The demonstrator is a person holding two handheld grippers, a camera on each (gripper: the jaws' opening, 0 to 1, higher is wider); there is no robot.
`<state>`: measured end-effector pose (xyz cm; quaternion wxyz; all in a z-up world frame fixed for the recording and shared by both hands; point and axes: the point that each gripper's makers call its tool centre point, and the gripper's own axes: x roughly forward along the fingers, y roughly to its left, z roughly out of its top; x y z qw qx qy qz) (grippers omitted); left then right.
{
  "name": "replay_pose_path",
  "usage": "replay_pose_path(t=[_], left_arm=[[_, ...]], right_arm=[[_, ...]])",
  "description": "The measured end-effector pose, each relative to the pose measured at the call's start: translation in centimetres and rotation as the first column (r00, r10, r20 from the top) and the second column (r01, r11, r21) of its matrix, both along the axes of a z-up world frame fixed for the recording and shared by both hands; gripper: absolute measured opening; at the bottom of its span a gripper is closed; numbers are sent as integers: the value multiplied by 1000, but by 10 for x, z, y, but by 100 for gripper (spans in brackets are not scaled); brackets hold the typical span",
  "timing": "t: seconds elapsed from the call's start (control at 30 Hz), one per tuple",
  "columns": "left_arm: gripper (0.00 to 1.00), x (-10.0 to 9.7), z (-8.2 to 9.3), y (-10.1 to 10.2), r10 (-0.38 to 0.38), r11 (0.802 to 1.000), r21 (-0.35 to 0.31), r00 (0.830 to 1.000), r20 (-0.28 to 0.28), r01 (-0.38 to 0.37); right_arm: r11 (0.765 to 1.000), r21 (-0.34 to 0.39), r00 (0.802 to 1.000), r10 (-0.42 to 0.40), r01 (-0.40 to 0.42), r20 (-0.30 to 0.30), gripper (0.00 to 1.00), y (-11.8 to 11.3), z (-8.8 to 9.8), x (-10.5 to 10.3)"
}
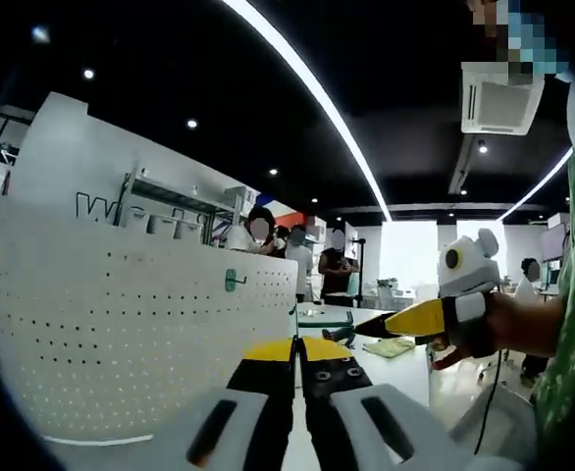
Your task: Insert the hook assembly into the mounting plate slot until the hook locks in place.
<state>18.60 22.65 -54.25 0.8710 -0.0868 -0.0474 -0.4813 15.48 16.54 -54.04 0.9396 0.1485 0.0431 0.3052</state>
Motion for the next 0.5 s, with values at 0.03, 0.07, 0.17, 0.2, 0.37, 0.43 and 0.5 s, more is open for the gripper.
replay_pose_path(t=[0.03, 0.07, 0.17, 0.2, 0.37, 0.43, 0.5], left_arm=[[2, -1, 3, 1, 6, 1000, -4, 1000, 10, -6], [2, -2, 7, 1, 16, 1000, -5, 1000, 21, -16], [2, -5, 15, 1, 39, 999, -10, 998, 51, -38], [2, -6, 18, 1, 45, 999, -13, 997, 61, -45], [2, -11, 32, 0, 84, 996, -26, 990, 113, -82], [2, -12, 36, 0, 101, 995, -32, 987, 124, -98], [2, -13, 39, -2, 106, 994, -37, 985, 137, -102]], right_arm=[[1000, 0, 1000, 2, -2, 6, 28, 1, 2, 0], [1000, 3, 1000, 4, -4, 11, 26, 2, 5, 0], [998, 65, 1000, 23, -25, 20, 21, 8, 16, 0], [996, 79, 999, 26, -28, 23, 20, 9, 18, 0], [994, 108, 998, 29, -34, 47, 18, 15, 30, 1], [991, 124, 998, 33, -39, 51, 16, 17, 34, 2], [990, 139, 998, 30, -38, 61, 14, 17, 38, 2]])
